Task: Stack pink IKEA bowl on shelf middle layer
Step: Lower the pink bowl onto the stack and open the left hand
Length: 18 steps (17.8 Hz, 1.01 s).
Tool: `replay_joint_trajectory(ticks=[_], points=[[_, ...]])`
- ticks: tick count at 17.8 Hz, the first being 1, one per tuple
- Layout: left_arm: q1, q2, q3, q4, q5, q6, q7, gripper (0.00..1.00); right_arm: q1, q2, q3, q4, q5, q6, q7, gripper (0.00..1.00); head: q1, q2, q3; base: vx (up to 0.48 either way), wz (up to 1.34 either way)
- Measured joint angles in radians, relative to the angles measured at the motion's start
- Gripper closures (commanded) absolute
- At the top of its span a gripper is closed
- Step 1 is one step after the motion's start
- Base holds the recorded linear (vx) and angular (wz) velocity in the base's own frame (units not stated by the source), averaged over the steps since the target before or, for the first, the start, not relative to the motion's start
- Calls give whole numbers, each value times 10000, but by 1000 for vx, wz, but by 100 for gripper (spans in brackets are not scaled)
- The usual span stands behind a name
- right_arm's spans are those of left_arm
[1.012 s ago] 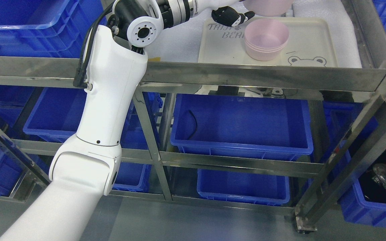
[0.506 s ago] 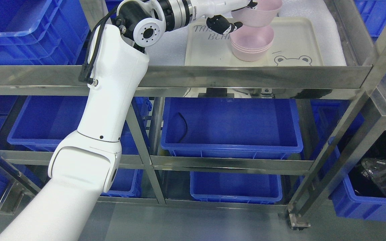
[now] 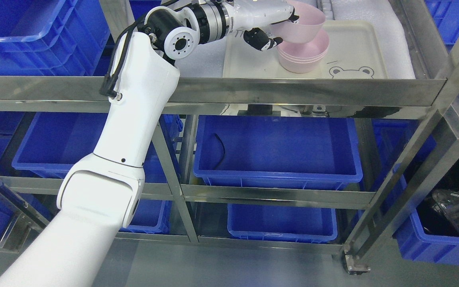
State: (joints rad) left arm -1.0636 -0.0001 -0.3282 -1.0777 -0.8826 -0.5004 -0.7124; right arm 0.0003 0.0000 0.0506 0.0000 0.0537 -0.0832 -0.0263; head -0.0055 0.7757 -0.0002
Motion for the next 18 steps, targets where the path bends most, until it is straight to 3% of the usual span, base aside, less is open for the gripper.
replay_joint_trajectory(ticks=[9,10,12,13,18], points=[[-70,0,-585,604,-40,-8,942,83,-2,0,0,0,0,0,0,0,0,0,0,0,0],[-72,0,-649,658,-45,-8,954,79,-2,0,0,0,0,0,0,0,0,0,0,0,0],[-78,0,-773,757,-55,-33,1090,51,-2,0,0,0,0,0,0,0,0,0,0,0,0],[-80,1,-823,794,-58,-43,1259,45,-2,0,0,0,0,0,0,0,0,0,0,0,0],[-84,1,-996,910,-66,68,1706,26,-3,0,0,0,0,0,0,0,0,0,0,0,0]])
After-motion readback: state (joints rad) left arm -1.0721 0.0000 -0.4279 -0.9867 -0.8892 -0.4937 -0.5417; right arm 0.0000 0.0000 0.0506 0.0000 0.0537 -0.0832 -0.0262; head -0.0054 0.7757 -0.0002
